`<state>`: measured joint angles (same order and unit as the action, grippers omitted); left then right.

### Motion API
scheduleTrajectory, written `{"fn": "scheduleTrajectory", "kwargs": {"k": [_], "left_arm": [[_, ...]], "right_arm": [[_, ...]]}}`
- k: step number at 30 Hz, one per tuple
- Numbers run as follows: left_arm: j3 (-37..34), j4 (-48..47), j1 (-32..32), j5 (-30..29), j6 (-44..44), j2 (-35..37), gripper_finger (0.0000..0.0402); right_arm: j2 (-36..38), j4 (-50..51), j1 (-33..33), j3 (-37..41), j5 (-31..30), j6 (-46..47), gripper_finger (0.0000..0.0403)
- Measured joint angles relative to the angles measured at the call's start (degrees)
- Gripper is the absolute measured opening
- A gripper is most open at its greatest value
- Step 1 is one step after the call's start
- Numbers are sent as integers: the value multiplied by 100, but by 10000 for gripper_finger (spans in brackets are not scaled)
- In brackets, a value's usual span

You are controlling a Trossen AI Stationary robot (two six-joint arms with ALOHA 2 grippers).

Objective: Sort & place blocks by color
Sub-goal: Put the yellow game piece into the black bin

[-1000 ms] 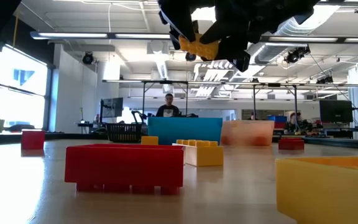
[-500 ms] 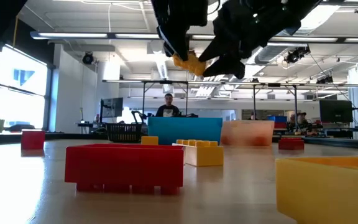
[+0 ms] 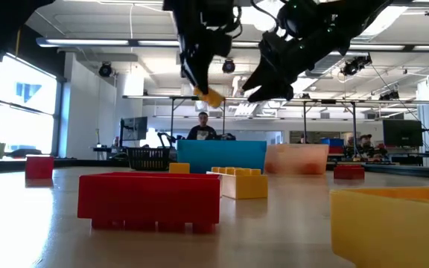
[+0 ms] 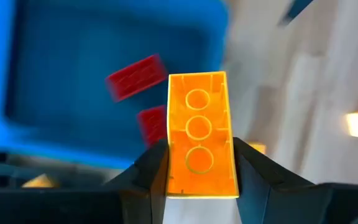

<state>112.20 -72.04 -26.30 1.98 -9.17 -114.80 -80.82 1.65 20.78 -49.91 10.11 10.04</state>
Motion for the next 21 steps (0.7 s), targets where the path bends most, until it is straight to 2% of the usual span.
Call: {"fn": "scheduleTrajectory", "kwargs": {"k": [10,21], "left_arm": [[0,-215,-1042,-539,356,-2,115],[0,160,-1974,-945,1954,-4,115]], "right_arm": [[2,230,587,0,69,-374,225],[2,400,826,0,252,-808,225]]}}
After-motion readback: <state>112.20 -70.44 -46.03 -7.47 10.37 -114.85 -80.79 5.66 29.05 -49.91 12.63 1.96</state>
